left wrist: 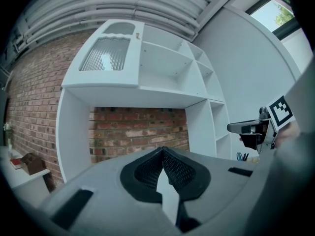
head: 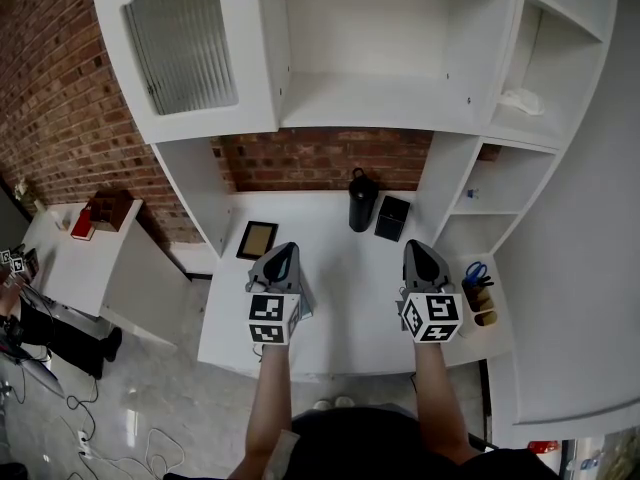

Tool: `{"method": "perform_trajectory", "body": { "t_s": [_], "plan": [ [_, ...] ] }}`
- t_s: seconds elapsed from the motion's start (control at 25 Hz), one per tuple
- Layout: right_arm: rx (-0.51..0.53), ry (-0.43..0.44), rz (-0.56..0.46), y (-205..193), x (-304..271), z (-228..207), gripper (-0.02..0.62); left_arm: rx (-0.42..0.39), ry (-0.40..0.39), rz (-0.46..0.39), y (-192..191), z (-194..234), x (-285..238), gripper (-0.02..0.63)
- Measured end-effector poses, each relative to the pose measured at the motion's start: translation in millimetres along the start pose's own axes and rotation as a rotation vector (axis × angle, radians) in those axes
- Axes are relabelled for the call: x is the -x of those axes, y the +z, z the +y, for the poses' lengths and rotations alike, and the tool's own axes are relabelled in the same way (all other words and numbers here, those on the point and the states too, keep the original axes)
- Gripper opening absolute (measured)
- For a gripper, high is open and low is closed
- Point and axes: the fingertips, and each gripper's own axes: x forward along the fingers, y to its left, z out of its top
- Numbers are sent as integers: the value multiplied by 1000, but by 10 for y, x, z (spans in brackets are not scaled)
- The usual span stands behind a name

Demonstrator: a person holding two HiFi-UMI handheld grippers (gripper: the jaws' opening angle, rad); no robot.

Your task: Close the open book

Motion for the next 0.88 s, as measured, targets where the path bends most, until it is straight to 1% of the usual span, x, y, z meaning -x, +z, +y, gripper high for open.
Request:
{"method": "perform_trajectory", "body": {
  "t_s": [0.24, 0.52, 0.88],
  "plan": [
    [-5, 4, 10, -24, -19, 1, -3, -3, -1, 14, -28, -21, 24, 9],
    [-5, 3, 18, -65, -31, 37, -2, 1, 17, 12, -53, 79, 92, 9],
    [-14, -4, 28, -94, 3, 42, -2, 4, 6, 12, -63, 62, 87, 9]
  ]
}}
